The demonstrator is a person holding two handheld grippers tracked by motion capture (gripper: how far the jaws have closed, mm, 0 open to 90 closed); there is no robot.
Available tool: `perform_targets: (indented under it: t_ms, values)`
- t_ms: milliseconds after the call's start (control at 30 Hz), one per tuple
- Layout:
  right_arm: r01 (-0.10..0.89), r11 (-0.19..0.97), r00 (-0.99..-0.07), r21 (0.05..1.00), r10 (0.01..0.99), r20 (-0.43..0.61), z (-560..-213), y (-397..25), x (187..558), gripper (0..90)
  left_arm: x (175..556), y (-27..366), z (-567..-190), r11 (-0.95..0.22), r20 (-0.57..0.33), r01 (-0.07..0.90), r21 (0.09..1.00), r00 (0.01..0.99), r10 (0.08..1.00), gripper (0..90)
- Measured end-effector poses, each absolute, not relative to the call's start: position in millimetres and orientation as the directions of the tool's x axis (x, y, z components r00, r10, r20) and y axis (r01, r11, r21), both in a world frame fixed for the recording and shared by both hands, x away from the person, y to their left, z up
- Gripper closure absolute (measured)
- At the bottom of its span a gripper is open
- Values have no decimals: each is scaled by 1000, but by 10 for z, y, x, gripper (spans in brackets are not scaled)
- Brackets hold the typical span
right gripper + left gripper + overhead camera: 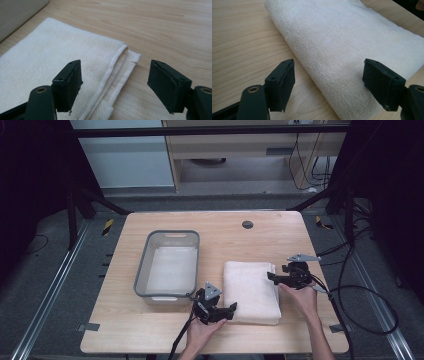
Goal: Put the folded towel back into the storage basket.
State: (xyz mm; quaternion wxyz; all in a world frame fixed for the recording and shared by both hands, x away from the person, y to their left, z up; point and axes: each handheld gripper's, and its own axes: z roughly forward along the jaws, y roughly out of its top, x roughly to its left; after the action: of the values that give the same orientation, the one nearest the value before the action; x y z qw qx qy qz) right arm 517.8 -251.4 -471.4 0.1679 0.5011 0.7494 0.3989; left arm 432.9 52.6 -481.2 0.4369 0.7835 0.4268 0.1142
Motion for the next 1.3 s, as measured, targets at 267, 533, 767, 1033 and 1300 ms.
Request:
perform_targets:
  t_ms: [267,533,767,1033,1300]
  values:
    - [630,188,-454,754,876,161,-4803,-2450,5205,272,4344,468,-4864,-267,-198,578,771,617,762,229]
    - [648,194,-451,737,877,166,-4875,-2417,5225,277,4378,417,-4936,-286,-213,602,745,622,754,223]
    - [672,183,-443,718,876,191,-4933,-2407,5246,283,4377,365,-4994,-295,-206,608,737,618,759,232]
    - [706,153,-424,691,873,239,-4979,-2415,5274,284,4373,337,-5027,-281,-236,625,728,614,753,278]
    - [706,149,-436,692,862,260,-4989,-2393,5265,397,4381,310,-5006,-289,-252,642,710,616,746,350]
